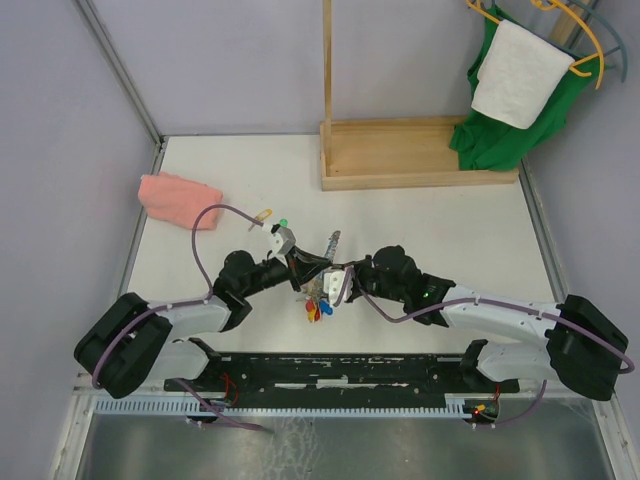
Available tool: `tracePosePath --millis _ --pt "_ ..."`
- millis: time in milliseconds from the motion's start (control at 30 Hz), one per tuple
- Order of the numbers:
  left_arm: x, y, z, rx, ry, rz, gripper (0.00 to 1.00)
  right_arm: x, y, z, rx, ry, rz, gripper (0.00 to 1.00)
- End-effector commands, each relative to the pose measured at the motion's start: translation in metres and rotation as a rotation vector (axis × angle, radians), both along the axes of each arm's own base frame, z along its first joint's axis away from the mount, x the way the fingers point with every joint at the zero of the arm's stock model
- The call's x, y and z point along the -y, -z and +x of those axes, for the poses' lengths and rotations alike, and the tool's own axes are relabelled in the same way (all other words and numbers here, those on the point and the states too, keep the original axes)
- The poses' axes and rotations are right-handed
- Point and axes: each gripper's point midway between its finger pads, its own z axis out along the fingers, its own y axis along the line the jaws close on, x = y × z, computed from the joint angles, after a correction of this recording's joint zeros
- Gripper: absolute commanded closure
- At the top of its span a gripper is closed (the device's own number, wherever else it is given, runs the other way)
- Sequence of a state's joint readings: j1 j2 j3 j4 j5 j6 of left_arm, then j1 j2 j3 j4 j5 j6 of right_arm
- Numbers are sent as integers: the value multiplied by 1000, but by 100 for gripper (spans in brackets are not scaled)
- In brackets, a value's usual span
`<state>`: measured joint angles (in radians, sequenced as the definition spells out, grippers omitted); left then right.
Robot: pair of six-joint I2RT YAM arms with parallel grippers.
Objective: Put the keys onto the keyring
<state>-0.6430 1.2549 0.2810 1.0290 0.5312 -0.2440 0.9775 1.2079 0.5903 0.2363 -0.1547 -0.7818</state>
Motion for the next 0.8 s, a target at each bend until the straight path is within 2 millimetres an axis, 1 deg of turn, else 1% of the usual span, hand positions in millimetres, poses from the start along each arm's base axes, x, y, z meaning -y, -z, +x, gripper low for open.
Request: tracePosePath --millis 0,100,200,233,267,333,400,500,767 --pt "5 -64 -1 125 -1 -215 97 -18 -20 -6 -1 -42 121 99" --pt "4 -58 0 121 -10 -205 97 -11 -29 1 40 3 122 99" --pt "-1 -50 1 132 -39 -175 97 -2 -38 8 89 35 87 99" --pt "-2 -48 1 139 -45 -161 96 0 -41 9 98 36 72 99" --pt "-4 -44 1 142 -54 -142 92 0 -46 9 110 31 61 99" --pt "-8 -39 1 157 -66 -100 85 1 -49 8 117 15 20 99" --pt "-10 -35 0 177 -70 -60 79 1 -51 7 126 -10 -21 99" --pt "-12 -31 -4 221 -50 -6 75 0 -51 3 123 -54 -72 99" --pt "-5 -19 -18 306 77 99 70 -4 -49 -4 106 -137 -156 99"
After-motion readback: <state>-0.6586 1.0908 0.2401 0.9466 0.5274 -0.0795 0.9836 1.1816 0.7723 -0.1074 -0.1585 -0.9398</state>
